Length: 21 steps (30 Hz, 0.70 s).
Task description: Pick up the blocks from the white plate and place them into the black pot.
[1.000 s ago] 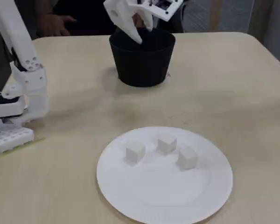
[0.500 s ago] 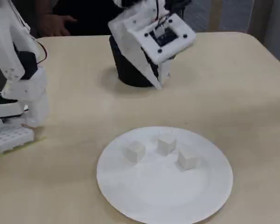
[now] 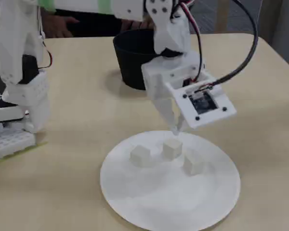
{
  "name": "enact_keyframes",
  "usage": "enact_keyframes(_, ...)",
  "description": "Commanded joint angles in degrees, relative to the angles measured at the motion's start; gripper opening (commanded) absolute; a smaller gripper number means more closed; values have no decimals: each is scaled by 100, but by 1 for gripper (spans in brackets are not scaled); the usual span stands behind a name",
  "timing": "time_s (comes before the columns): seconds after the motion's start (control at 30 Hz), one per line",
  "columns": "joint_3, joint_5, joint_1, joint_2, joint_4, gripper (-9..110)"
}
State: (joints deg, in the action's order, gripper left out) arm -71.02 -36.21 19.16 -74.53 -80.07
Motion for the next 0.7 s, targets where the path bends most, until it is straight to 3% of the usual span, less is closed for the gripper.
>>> enact_keyframes(0.0, 686, -105, 62, 299, -185, -2)
enact_keyframes(0.13, 721, -88, 185, 404, -158, 0)
enact_keyframes(0.27, 721, -220, 308, 431, -220, 22)
enact_keyframes(0.37, 721, -220, 343, 536, -176, 30)
enact_keyframes(0.67, 1037, -79, 369, 1134, -167, 28)
